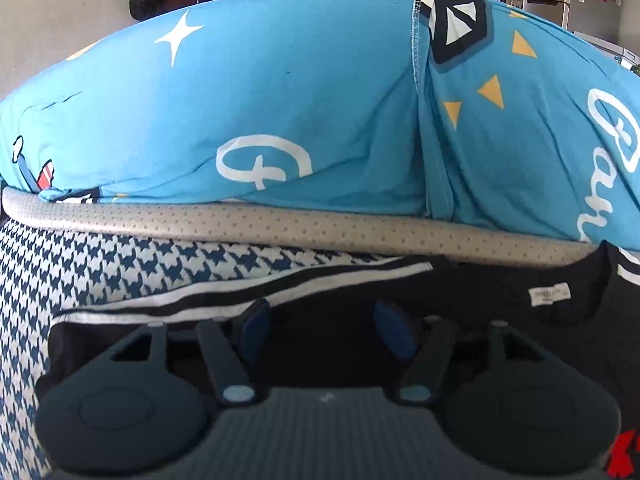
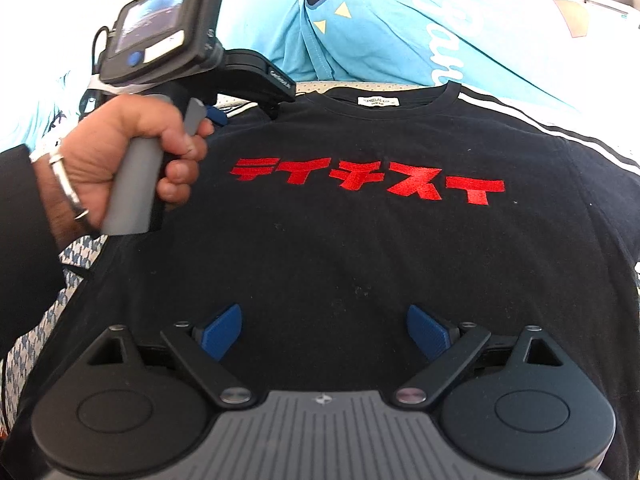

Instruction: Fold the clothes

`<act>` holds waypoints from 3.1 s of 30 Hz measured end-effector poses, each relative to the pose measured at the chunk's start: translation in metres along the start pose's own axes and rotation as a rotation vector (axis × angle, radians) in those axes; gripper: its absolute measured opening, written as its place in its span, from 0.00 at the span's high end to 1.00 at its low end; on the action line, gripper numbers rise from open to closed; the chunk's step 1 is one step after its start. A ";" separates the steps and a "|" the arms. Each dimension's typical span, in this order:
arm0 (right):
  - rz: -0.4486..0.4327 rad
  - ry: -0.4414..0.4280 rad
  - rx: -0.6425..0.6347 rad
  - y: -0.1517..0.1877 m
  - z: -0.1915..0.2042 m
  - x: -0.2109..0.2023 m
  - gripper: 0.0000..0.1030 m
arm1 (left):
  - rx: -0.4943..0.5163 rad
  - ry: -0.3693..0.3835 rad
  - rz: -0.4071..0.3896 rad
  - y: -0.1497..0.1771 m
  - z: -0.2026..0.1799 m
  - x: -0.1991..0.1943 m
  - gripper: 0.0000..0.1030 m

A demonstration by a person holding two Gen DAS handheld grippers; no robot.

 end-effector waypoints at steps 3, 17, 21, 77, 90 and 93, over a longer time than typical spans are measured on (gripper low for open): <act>-0.001 -0.002 0.000 0.000 0.000 0.001 0.09 | 0.008 -0.022 -0.021 -0.004 -0.004 0.006 0.33; -0.004 -0.001 -0.022 0.000 0.002 0.001 0.07 | 0.017 0.089 -0.013 -0.011 -0.008 -0.006 0.33; -0.005 -0.002 -0.023 0.001 0.002 0.000 0.07 | 0.083 0.102 -0.012 -0.005 -0.020 -0.019 0.33; -0.044 0.077 0.289 0.012 -0.137 -0.043 0.75 | 0.132 0.076 0.147 0.129 0.025 -0.121 0.11; -0.139 -0.052 0.439 0.012 -0.158 -0.066 0.69 | 0.148 0.104 0.151 0.169 0.024 -0.147 0.04; -0.138 -0.098 0.400 0.005 -0.152 -0.060 0.69 | 0.163 0.101 0.156 0.171 0.018 -0.145 0.03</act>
Point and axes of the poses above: each gripper's, at about its wrist camera, not at the fingertips, and x roughly the way its jaws point, z to its left, y to its underside, the point moved 2 cm from there along x, roughly the way its jaws point, and after that the axes turned 11 degrees about z, right-handed, at the moved point
